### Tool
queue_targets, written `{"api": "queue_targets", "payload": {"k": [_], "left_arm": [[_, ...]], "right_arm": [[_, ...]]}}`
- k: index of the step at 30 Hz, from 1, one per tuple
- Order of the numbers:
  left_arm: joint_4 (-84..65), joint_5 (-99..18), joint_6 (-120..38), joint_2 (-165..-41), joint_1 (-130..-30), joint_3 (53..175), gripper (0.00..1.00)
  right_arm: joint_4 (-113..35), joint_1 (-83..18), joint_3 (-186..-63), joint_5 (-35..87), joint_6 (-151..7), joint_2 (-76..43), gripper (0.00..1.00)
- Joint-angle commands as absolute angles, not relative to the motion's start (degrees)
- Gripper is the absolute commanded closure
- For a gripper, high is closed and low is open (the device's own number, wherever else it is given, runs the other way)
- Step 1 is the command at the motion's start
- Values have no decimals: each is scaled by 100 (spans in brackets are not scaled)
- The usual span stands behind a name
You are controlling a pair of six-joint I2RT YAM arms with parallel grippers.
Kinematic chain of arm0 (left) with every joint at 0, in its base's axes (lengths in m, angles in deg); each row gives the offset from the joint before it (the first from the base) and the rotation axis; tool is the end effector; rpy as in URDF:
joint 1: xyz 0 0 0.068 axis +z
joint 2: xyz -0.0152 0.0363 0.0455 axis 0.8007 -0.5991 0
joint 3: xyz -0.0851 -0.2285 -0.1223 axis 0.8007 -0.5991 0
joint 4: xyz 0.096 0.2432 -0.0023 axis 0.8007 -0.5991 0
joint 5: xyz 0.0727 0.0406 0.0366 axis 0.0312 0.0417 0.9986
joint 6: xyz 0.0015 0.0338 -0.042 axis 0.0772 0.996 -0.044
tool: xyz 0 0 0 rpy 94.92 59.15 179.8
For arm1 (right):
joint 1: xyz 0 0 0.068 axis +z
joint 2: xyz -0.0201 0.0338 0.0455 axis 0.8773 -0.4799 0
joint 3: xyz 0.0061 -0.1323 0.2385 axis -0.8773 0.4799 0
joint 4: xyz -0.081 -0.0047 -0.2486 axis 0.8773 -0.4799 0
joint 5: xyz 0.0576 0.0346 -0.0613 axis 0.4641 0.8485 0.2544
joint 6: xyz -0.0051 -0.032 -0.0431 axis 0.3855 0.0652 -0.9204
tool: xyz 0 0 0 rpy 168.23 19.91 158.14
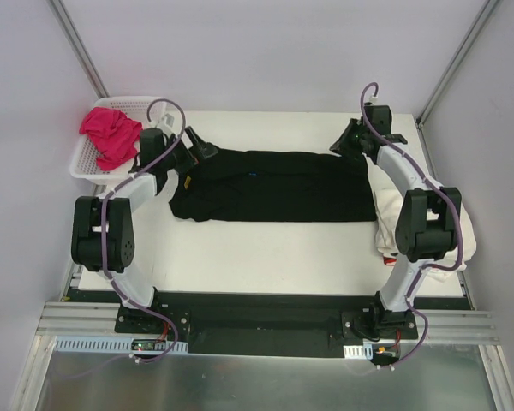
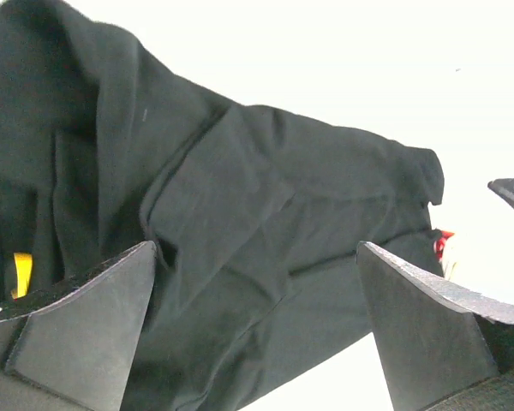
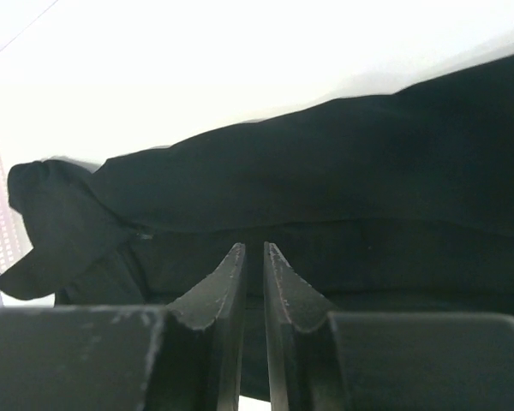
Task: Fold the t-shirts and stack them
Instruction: Fold the other side of the tshirt into a rectangle
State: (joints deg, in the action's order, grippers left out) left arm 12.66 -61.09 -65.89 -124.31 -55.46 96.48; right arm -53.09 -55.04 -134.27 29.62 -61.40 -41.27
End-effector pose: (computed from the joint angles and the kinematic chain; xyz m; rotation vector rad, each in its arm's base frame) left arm 0.3719 -0.0318 0.2231 -0.2288 1.9431 -0.9298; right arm 0.4282 0.0544 0.2745 0.0967 2.2078 0.4559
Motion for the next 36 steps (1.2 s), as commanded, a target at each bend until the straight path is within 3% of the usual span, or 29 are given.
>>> {"api": "queue_targets", "payload": {"k": [1,9,19,36], "left_arm": [[102,-5642,-5775,-12051,-5548,11122,1],[-357,-5439,-5473,-11848,-5548,12152,1],[653,-6081,-6299,-13051,-5680,11371,1],[803,-6397,-6458,-14028,-5812,12012,1]], "right_arm": [[-5114,-5307,-13955,3228,-6103,-4181,85],[-5061,-4929,-14773,3386,-6138,-4866,86],[-5167,-4454,-16584,4089,-5840,-6607,85],[-4358,-3672,-16716,5004,-4934,-7468,79]]}}
